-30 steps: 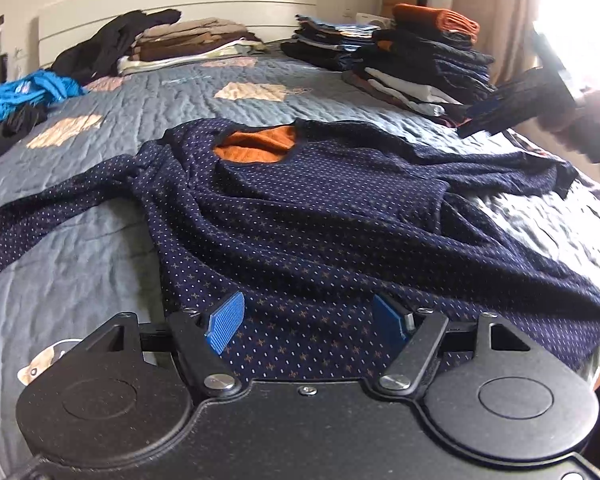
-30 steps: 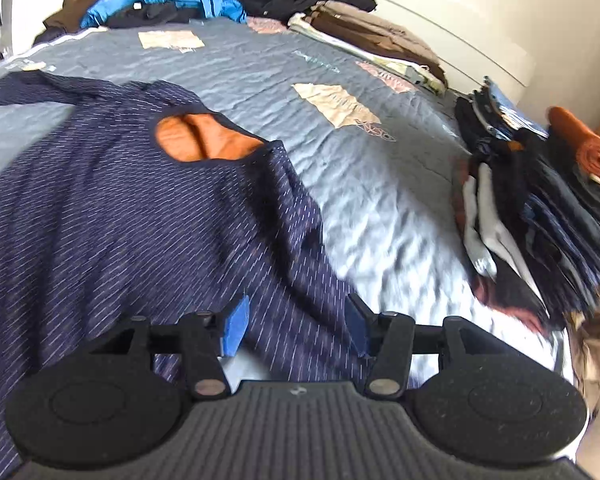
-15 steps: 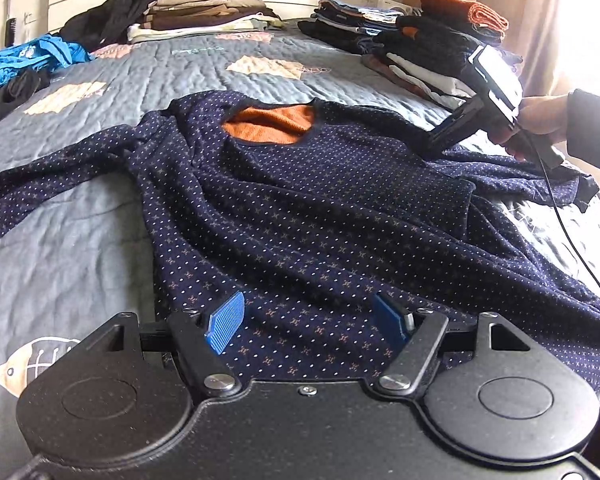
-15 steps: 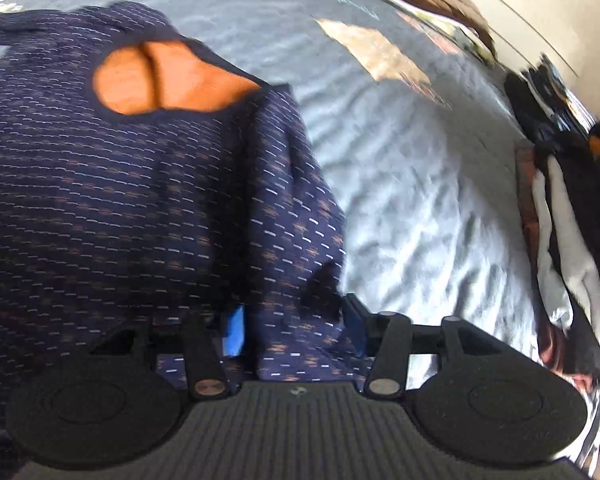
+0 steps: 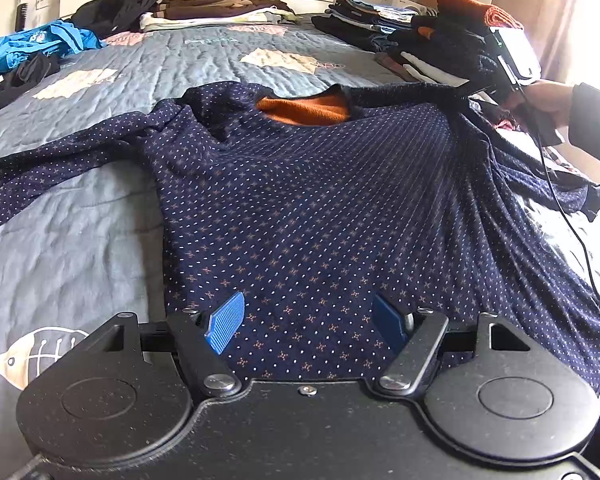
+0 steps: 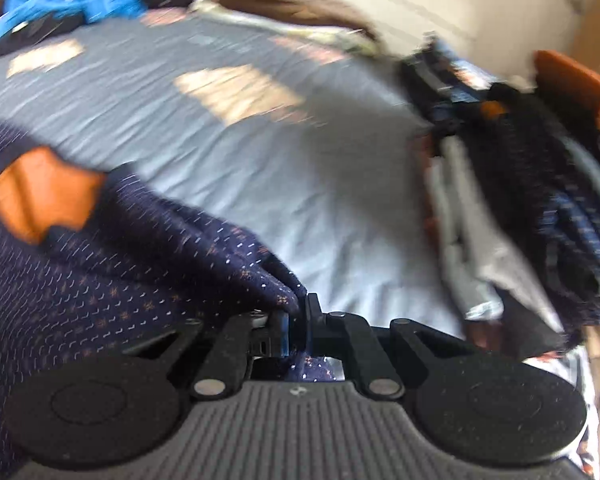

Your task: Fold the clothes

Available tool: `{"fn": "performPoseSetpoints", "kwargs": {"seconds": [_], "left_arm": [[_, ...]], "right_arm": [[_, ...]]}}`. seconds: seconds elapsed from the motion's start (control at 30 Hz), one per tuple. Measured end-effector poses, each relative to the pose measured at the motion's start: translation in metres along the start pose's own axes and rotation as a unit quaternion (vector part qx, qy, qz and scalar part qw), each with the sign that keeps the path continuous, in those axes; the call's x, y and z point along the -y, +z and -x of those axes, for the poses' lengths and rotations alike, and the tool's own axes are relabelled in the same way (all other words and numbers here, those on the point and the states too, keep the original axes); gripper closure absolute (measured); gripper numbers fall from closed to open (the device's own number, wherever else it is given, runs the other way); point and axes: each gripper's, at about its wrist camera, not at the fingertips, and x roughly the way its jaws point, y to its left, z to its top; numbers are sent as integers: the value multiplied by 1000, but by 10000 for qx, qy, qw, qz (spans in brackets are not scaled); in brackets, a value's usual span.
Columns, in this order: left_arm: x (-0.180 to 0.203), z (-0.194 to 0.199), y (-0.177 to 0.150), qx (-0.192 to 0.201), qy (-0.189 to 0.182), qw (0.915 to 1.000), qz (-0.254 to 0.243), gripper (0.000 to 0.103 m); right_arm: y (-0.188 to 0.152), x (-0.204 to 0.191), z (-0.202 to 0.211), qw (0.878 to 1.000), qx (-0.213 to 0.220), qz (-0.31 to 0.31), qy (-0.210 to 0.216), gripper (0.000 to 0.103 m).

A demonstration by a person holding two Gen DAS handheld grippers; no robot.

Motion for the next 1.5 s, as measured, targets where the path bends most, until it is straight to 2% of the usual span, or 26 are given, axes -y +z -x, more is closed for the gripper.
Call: {"fn": "performPoseSetpoints", "kwargs": {"seconds": [0.1,0.2,0.27,0.3,0.33,0.43,0.6,0.8,0.9,0.97,1.0,1.03,1.1,1.13,1.2,1.3,1.33,1.4,1.5], "left_arm": [[-2,-2,0,-14,-7,10000,-29,33],[-3,0,0,-1,-23,10000,-7,33],[-4,1,0,7,-34,10000,8,33],[-4,1,0,11,-40,10000,15,33],[-4,1,1,19,-49,10000,9,33],[0,2,0,35,-66,10000,-44,33],[4,3,1,43,-74,9999,-106,33],[9,0,0,1,-14,9998,-190,33],[10,-4,0,-58,27,9997,-227,33],[11,-7,-1,-100,46,9996,-242,33],[11,-8,-1,-120,55,9996,-249,33],[11,-9,-1,-134,59,9996,-255,33],[10,-9,-2,-121,21,9996,-238,33],[9,-9,-2,-101,-8,9997,-223,33],[10,-5,-1,22,-190,9996,-186,33],[13,4,1,235,-751,9969,-60,33],[15,7,1,326,-942,9950,-53,33],[22,12,1,516,-1304,9901,-87,33],[32,17,-1,701,-1792,9813,-68,32]], "right_arm": [[-6,-4,-24,9982,-497,319,-54,90],[-12,-14,-25,9957,-497,768,-122,82],[-10,-6,-5,9977,-277,618,56,69],[-10,0,7,9981,-202,574,134,58],[-12,6,19,9977,-158,629,194,51],[-23,25,49,9956,-178,890,222,42],[-66,53,76,9917,-585,1134,177,39],[-111,61,61,9909,-840,1020,245,39],[-116,60,47,9922,-853,862,287,40],[-117,62,39,9934,-866,667,341,47],[-117,64,35,9937,-888,541,413,63],[-116,65,34,9940,-886,455,462,86],[-115,66,33,9950,-821,364,429,99],[-114,67,34,9961,-757,342,281,99],[-110,75,38,9979,-616,173,-8,100],[-102,99,52,9984,-180,-187,-507,100],[-100,104,54,9981,-113,-214,-560,100],[-98,109,55,9982,-56,-143,-575,99],[-102,96,45,9961,-408,460,-629,96]]}}
